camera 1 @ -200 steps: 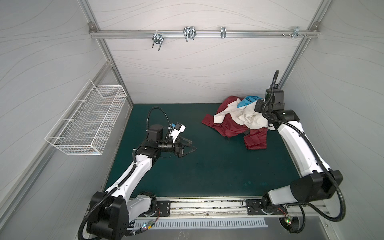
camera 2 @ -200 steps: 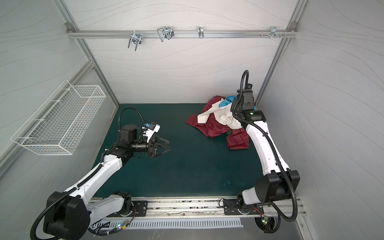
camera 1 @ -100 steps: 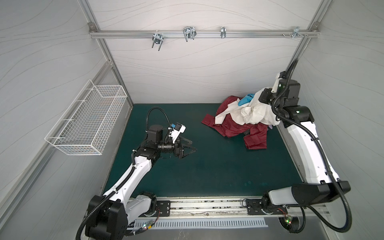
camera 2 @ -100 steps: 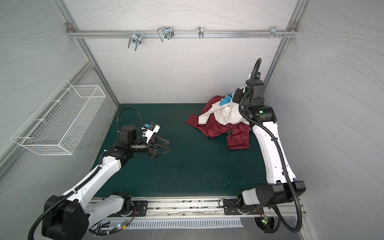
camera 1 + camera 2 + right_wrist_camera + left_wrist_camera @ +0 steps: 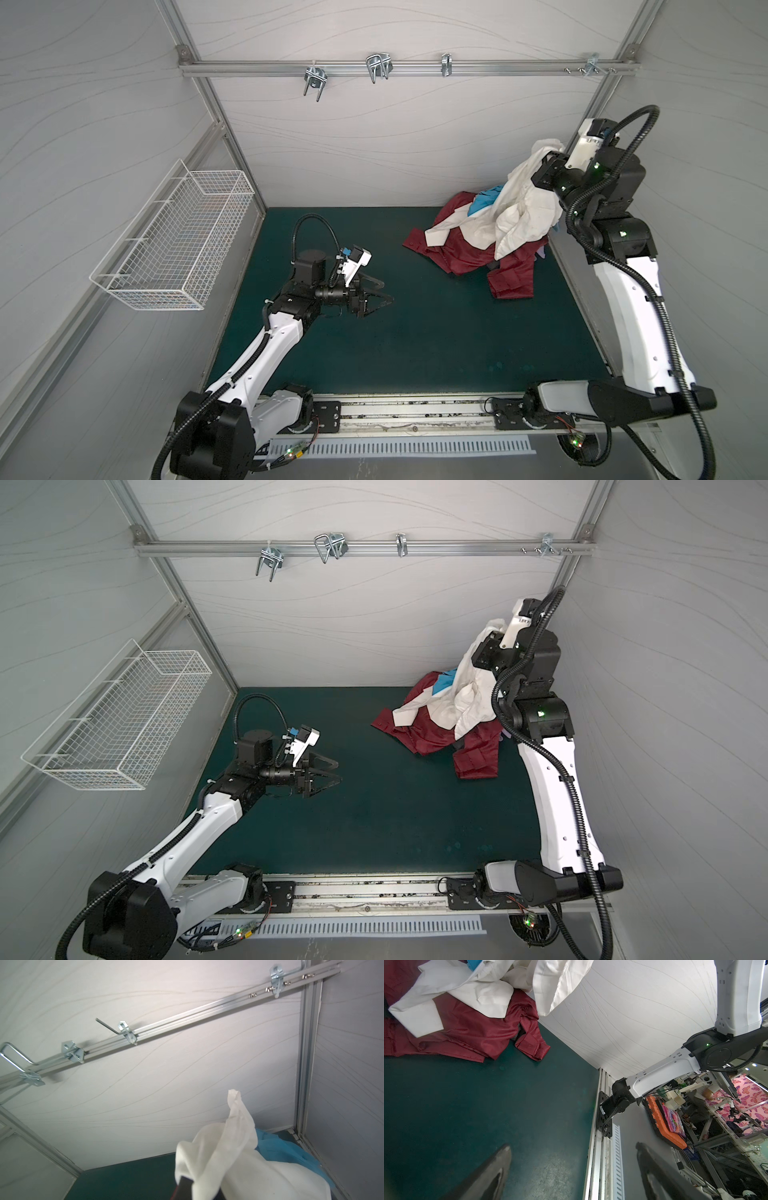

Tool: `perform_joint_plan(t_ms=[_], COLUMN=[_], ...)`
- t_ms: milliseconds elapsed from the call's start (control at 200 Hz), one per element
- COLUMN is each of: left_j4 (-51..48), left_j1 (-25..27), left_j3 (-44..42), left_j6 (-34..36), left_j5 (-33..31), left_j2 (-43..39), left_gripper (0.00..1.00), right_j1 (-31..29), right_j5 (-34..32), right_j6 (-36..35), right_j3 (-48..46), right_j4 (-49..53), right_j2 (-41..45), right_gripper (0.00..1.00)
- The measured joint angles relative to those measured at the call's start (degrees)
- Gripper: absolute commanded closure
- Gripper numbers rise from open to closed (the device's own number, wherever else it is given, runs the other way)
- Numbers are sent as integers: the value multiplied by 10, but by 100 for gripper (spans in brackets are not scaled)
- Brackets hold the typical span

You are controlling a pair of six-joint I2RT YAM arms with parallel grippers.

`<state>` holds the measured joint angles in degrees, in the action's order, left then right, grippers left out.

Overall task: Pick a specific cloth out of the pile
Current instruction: 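Lift the white shirt high out of the pile with the right gripper, then swing the held white shirt toward the left gripper and lower it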

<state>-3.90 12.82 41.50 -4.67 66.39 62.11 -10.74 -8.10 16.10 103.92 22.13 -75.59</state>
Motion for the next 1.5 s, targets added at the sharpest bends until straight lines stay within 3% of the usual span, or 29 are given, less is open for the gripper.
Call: perform_joint_plan(t_ms=[696, 1031, 1236, 1502], left_j4=[-1, -1, -2, -8], left_j1=[1, 1, 1, 3], left_j3=[0, 0, 0, 0], left_j6=[0, 1, 3, 11], left_j5=[-5, -12, -20, -37], left_j2=[-4, -11, -22, -39], left_gripper=[5, 5, 5, 5], right_j1=[0, -8, -87, -249], right_j5=[74, 168, 239, 313], right_j6=[2, 79, 128, 138], right_j3=[85, 139, 142, 146], right_j4=[-222, -249, -264, -257], right_j2=[36, 20, -7, -110], right_gripper=[100, 100, 100, 100])
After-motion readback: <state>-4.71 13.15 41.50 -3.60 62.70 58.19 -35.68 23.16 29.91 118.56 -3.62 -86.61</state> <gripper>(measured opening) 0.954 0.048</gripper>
